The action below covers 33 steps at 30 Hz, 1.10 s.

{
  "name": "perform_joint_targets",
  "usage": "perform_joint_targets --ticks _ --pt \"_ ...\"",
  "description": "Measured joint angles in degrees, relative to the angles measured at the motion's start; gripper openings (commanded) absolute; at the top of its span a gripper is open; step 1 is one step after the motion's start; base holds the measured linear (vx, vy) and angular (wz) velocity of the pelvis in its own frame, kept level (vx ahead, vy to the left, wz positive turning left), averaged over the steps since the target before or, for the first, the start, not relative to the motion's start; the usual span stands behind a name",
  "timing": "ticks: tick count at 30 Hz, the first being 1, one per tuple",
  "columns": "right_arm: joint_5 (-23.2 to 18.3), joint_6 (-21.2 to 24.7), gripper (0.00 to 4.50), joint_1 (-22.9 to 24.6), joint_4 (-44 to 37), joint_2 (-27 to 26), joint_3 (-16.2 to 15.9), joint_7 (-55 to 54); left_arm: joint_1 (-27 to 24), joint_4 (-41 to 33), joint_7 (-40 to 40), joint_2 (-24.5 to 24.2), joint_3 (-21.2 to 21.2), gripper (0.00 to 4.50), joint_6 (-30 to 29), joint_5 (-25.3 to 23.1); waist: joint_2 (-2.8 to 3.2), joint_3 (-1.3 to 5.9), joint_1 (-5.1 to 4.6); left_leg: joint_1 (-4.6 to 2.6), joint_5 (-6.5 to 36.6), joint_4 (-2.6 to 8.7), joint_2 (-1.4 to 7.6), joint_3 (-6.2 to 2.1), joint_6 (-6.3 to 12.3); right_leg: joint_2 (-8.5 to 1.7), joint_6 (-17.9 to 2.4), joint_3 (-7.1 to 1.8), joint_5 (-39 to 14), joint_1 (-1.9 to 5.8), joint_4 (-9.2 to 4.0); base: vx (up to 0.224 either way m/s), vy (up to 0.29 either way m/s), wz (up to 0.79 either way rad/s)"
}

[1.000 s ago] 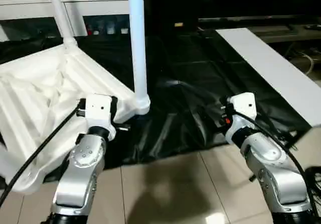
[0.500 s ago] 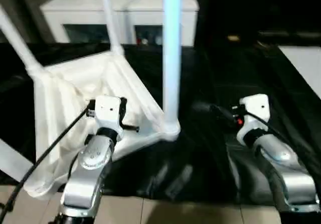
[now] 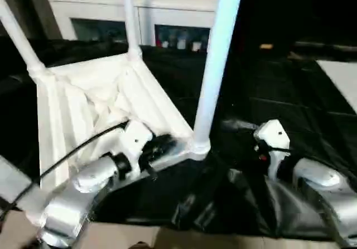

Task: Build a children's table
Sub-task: Rotate table base

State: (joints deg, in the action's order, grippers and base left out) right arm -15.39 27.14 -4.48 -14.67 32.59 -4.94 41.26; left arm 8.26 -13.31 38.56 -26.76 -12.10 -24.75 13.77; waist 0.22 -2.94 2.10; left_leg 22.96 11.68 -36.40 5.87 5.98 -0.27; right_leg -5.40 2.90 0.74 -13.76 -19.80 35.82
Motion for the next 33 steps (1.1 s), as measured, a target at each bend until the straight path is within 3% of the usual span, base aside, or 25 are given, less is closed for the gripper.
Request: perform_joint_targets --ticks 4,9,13,19,26,33 --pt "-0.2 0.1 4.00 -0.9 0.0 1.7 0.0 2.6 4.2 5.8 3.4 -2.2 -1.8 1.22 -1.6 -2.3 0.04 -0.09 -0.29 -0.20 0.0 0.10 0.17 0.35 -0.01 -0.05 0.0 -0.04 0.0 -0.20 -0.02 -0.084 0.004 -0.03" --pt "0.2 -0.4 4.00 -1.6 0.1 2.3 -0.5 4.2 10.8 14.4 2.8 -0.6 -2.1 1.22 -5.1 -3.4 0.00 -0.18 -0.41 -0.21 0.0 0.13 0.23 0.48 -0.01 -0.12 0.1 -0.01 0.0 -0.33 -0.25 -0.035 0.007 -0.02" --pt "0.3 -0.5 4.00 -2.1 0.2 2.6 -1.1 4.3 14.1 16.8 3.8 1.2 -2.3 1.55 -8.4 -1.7 0.07 -0.20 -0.54 -0.17 0.0 0.25 0.29 0.49 -0.02 -0.13 0.0 0.10 0.0 -0.36 -0.92 0.000 0.000 0.00" --pt "0.3 -0.6 4.00 -2.0 0.2 2.5 -1.4 4.4 15.0 19.2 5.6 2.2 -2.4 1.99 -9.6 -1.0 0.06 -0.20 -0.59 0.27 0.0 0.27 0.28 1.02 -0.01 -0.63 0.0 0.12 0.0 -1.01 -0.99 0.000 0.000 0.00" --pt "0.3 -0.6 4.00 -1.8 0.2 2.6 -1.4 5.1 15.0 19.3 7.2 0.7 -4.2 2.78 -10.3 -2.1 -0.05 -0.26 -0.43 0.15 0.0 0.32 0.29 1.58 -0.01 -1.02 -0.6 0.12 0.3 -1.29 -1.01 0.000 0.000 0.00" --pt "0.6 -0.6 4.00 -1.8 0.2 3.0 -2.3 5.4 16.2 21.7 6.7 -0.8 -6.7 2.90 -10.0 -6.5 -0.18 -0.35 -0.36 0.17 0.0 0.76 0.29 1.67 -0.01 -1.01 -0.6 0.13 0.3 -1.71 -1.60 0.000 0.000 0.00"
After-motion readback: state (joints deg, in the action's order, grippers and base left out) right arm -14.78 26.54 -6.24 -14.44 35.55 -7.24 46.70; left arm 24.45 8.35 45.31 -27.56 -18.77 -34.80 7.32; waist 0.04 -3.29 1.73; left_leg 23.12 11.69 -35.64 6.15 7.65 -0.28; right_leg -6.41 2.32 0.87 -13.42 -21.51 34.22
